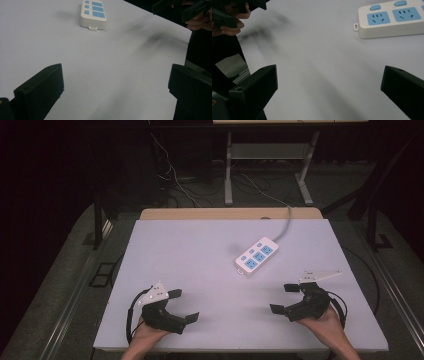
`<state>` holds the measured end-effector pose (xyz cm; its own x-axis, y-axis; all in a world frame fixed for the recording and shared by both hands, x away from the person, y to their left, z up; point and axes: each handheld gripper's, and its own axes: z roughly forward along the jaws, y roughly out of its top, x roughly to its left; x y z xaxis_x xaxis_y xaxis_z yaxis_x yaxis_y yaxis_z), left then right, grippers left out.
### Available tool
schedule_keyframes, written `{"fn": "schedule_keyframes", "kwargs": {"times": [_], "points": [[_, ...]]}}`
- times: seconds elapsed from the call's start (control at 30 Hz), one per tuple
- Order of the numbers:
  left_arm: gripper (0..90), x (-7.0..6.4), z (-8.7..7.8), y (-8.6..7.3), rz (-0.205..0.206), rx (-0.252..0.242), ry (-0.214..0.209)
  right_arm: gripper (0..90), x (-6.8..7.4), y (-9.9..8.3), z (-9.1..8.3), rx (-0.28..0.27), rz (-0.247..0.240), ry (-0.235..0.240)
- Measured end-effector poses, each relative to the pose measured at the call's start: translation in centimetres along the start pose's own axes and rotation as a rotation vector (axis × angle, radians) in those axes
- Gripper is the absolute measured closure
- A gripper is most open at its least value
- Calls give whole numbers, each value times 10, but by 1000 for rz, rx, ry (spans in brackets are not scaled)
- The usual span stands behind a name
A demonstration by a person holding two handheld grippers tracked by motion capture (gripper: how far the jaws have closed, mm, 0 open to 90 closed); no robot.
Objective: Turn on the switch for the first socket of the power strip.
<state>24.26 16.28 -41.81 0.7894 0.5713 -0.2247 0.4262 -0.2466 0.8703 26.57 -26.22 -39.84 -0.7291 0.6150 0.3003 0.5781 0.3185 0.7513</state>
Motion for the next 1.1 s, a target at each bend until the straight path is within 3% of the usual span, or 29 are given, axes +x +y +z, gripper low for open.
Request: {"fn": "schedule_keyframes", "kwargs": {"times": [1.1], "points": [[0, 0, 1, 0, 7, 6, 2, 5, -12, 50, 4, 50, -44, 35]]}}
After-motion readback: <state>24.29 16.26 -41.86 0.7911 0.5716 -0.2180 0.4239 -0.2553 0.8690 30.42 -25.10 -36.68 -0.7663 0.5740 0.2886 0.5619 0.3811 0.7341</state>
